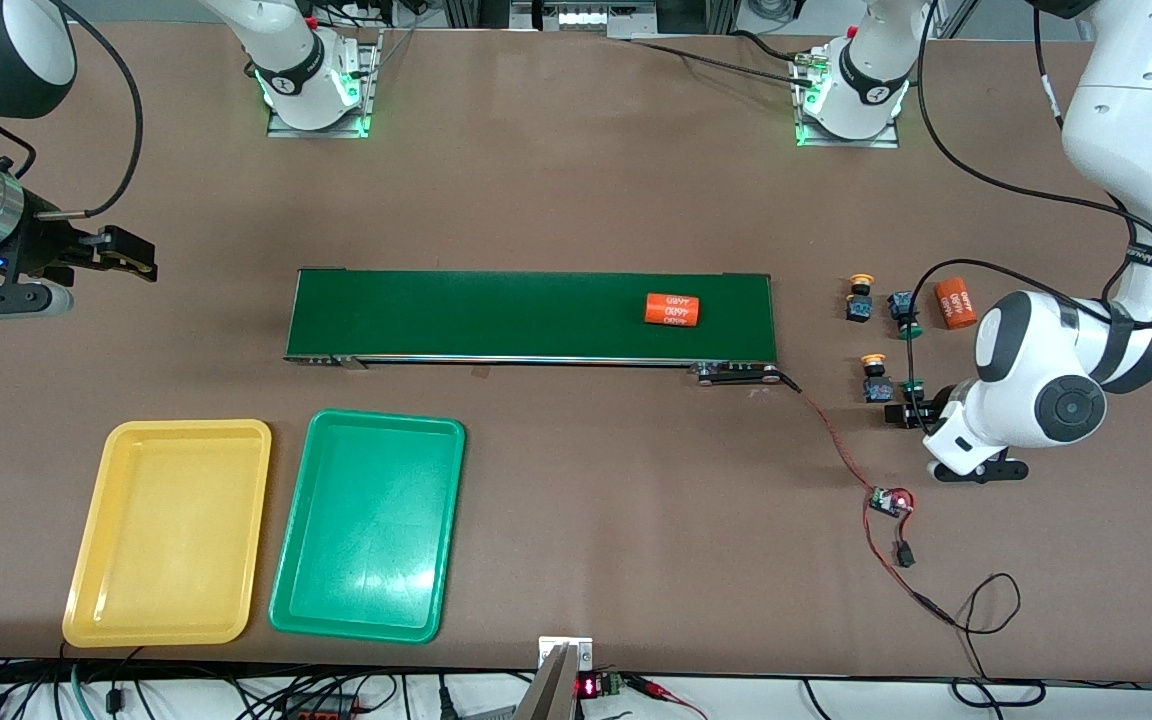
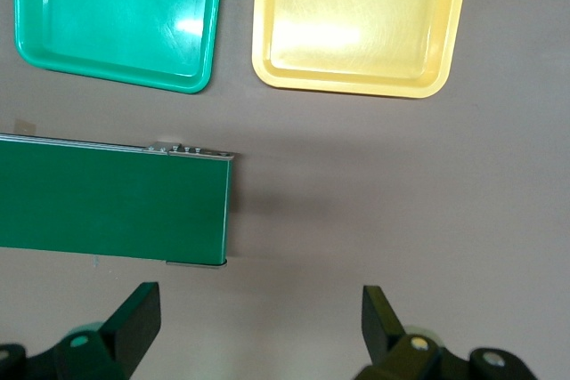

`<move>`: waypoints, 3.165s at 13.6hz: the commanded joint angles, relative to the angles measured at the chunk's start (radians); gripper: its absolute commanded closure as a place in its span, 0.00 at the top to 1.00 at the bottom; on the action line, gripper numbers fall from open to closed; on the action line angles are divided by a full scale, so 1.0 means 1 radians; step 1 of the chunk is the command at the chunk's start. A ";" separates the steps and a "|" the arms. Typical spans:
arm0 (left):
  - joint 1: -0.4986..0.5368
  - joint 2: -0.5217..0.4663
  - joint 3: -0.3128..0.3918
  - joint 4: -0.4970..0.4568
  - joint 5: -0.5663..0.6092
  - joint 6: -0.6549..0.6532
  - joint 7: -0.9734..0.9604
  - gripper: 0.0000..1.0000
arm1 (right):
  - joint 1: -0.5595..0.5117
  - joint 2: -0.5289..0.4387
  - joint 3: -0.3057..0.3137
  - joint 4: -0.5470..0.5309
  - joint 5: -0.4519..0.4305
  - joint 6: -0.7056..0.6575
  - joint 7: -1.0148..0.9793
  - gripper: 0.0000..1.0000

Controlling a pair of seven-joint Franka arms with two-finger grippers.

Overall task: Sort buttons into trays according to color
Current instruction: 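Move the left gripper back to the button cluster, then grasp a green-capped button with the left gripper, then place the green-capped button on the conveyor belt with the left gripper, then return the left gripper to the button cluster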

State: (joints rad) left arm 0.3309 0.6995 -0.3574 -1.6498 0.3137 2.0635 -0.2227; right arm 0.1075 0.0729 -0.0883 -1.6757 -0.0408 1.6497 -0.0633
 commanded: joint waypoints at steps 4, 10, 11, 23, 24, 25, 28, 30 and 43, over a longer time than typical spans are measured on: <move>0.053 0.032 -0.009 -0.010 0.024 0.070 0.013 0.65 | 0.005 -0.005 0.001 -0.002 -0.005 0.005 -0.012 1.00; 0.051 0.034 -0.023 -0.016 0.011 0.028 -0.018 0.20 | 0.000 -0.005 0.002 -0.004 -0.005 0.004 -0.013 1.00; 0.043 0.003 -0.026 -0.007 0.011 -0.017 -0.020 0.18 | 0.000 -0.004 0.002 -0.004 -0.005 0.005 -0.013 1.00; -0.056 -0.092 -0.426 -0.083 0.011 -0.240 -0.309 0.18 | 0.000 -0.004 0.002 -0.006 -0.005 0.004 -0.013 1.00; -0.094 -0.087 -0.425 -0.102 0.013 -0.200 -0.358 0.18 | -0.002 -0.004 0.002 -0.007 -0.005 0.005 -0.013 1.00; -0.116 -0.084 -0.425 -0.110 0.013 -0.165 -0.395 0.18 | -0.002 -0.005 0.002 -0.009 -0.004 0.005 -0.013 1.00; -0.124 -0.051 -0.425 -0.119 0.015 -0.109 -0.417 0.18 | -0.003 -0.005 0.001 -0.010 0.001 0.007 -0.013 1.00; -0.124 -0.048 -0.425 -0.124 0.015 -0.094 -0.418 0.32 | -0.003 -0.005 0.001 -0.010 0.001 0.007 -0.013 1.00; 0.020 -0.123 -0.425 0.056 0.073 -0.413 -0.384 1.00 | 0.011 -0.005 0.005 -0.009 0.006 0.010 -0.013 1.00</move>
State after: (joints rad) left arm 0.3013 0.5689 -0.7818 -1.5943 0.3453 1.6880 -0.6630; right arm 0.1127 0.0736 -0.0834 -1.6770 -0.0402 1.6508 -0.0633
